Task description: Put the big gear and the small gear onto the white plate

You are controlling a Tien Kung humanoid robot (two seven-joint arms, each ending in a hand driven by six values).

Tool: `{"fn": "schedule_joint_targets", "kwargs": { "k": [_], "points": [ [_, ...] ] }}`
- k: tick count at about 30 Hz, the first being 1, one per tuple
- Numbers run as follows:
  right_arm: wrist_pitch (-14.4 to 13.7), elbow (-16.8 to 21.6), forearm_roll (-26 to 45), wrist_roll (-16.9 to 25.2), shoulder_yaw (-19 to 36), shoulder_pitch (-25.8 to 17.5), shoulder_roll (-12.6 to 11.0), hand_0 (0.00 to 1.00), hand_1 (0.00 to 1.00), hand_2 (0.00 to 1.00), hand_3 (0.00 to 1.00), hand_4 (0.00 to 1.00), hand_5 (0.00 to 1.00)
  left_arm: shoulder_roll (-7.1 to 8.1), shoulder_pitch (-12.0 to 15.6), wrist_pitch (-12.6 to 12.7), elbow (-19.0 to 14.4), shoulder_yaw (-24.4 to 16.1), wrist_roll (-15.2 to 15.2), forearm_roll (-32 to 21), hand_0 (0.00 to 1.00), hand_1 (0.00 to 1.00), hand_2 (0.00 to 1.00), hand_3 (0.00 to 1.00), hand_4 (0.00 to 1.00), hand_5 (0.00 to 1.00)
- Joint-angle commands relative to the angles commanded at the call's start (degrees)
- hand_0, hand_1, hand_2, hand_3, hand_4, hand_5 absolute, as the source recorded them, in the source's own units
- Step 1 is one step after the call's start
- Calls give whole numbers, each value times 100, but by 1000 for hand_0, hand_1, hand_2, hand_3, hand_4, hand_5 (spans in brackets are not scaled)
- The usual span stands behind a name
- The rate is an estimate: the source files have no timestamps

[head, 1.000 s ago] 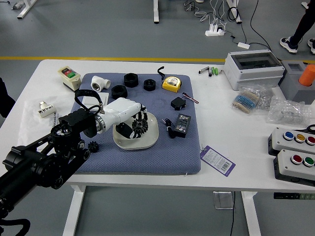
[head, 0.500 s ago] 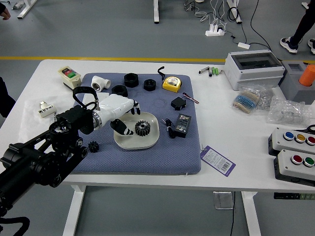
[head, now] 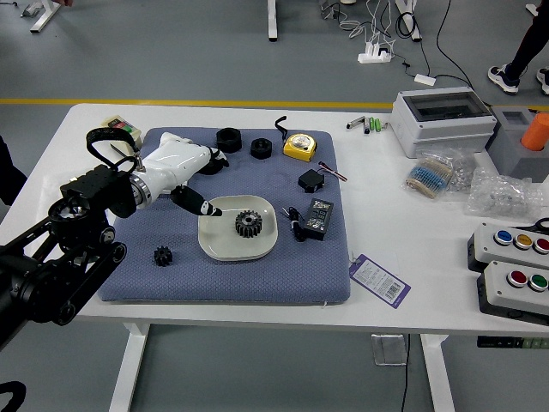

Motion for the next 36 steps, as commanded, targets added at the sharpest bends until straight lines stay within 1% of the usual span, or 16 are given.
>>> {"fn": "schedule_joint_targets", "kwargs": {
  "k": [2, 4, 5, 6, 10, 11, 13, 14, 16, 17, 21, 23, 28, 29, 33, 36],
  "points": [
    [5, -18, 4, -6, -19, 1, -1, 704, 729, 768, 595, 828, 680, 148, 78, -206, -231, -42, 103, 0, 627, 634, 691, 683, 998, 290],
    [7, -28, 13, -8, -37, 1, -1, 704, 729, 768, 595, 828, 680, 231, 128, -355, -364, -55, 162, 0, 627, 634, 691, 683, 998, 290],
    [9, -33, 28, -9, -52, 1, -2, 703, 729, 767, 595, 828, 680, 292, 172, -483, -457, -62, 209, 0, 622, 625, 645, 613, 940, 139],
    [11, -37, 35, -7, -54, -1, -4, 703, 729, 767, 595, 828, 680, 373, 243, -661, -574, -61, 295, 0, 622, 625, 645, 613, 940, 139],
    [14, -42, 47, -4, -45, -4, -3, 703, 729, 767, 595, 828, 680, 562, 413, -1075, -876, 26, 456, 0, 622, 625, 645, 613, 940, 139],
    [14, -43, 48, -4, -44, -4, -3, 702, 727, 767, 595, 828, 679, 578, 429, -1111, -906, 38, 469, 0, 623, 624, 634, 615, 932, 122],
    [11, -44, 43, -4, -41, -1, -2, 702, 727, 767, 595, 828, 679, 616, 494, -1268, -1002, 64, 536, 0, 623, 624, 634, 615, 932, 122],
    [11, -45, 47, -4, -45, 0, 0, 702, 727, 767, 595, 828, 679, 634, 542, -1393, -1067, 58, 598, 0, 623, 624, 634, 615, 932, 122],
    [12, -46, 49, -4, -48, -1, 1, 702, 727, 767, 595, 828, 679, 653, 616, -1552, -1162, 17, 683, 0, 623, 624, 634, 615, 932, 122],
    [12, -46, 50, -4, -48, -1, 1, 701, 727, 766, 595, 828, 679, 659, 641, -1598, -1194, 1, 710, 0, 620, 623, 625, 616, 920, 99],
    [12, -45, 46, -6, -47, -3, 2, 701, 727, 766, 595, 828, 679, 674, 762, -1745, -1291, -49, 808, 0, 620, 623, 625, 616, 920, 99],
    [11, -45, 43, -6, -48, -3, 2, 702, 729, 766, 594, 828, 680, 676, 777, -1766, -1298, -53, 823, 0, 610, 617, 618, 611, 907, 100],
    [16, -47, 49, -4, -48, -2, 4, 702, 729, 766, 594, 828, 680, 707, 892, -1929, -1402, -78, 918, -31, 610, 617, 618, 611, 907, 100],
    [18, -47, 50, -4, -46, -1, 4, 701, 726, 766, 594, 828, 680, 714, 907, -1953, -1418, -77, 926, -52, 606, 605, 614, 609, 889, 80],
    [19, -50, 41, -2, -38, 2, 9, 701, 726, 766, 594, 828, 680, 720, 942, -2026, -1440, -69, 945, -86, 606, 605, 614, 609, 889, 80],
    [22, -52, 52, 0, -43, -5, 14, 702, 727, 766, 594, 827, 679, 711, 957, -2027, -1418, -57, 947, -92, 590, 600, 605, 607, 885, 76]
  ]
}}
